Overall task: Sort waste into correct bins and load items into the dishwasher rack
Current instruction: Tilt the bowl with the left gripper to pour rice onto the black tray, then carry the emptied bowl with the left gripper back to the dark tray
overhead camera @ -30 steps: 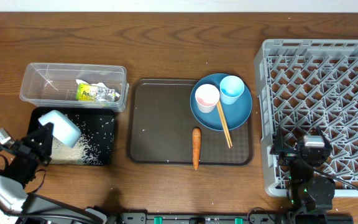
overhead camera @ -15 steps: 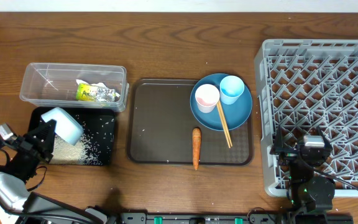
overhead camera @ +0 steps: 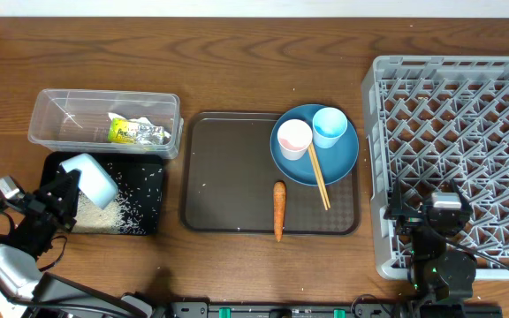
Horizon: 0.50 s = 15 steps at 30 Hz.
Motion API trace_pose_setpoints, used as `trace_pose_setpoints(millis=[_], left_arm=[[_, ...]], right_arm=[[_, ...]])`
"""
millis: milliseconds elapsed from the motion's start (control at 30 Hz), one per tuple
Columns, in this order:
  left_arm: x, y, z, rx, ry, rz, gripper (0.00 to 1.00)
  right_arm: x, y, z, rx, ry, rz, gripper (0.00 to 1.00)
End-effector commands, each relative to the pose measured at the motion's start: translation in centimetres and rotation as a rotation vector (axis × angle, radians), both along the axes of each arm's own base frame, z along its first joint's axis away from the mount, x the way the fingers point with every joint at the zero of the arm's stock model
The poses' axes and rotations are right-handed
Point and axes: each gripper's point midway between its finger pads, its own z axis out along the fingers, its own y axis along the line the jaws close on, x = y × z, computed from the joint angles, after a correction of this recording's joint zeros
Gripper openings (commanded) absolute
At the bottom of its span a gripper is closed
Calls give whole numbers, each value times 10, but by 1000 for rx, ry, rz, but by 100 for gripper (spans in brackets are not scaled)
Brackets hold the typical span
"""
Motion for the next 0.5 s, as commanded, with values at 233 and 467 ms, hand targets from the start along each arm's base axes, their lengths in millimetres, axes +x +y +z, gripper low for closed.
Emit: trace_pose_setpoints(millis=[233, 467], left_arm=[[0, -2, 5, 2, -28, -11, 6], [11, -28, 18, 71, -65, -112, 6]], right_arm=[[0, -1, -1, -10, 5, -2, 99], [0, -1, -1, -10, 5, -2, 99]])
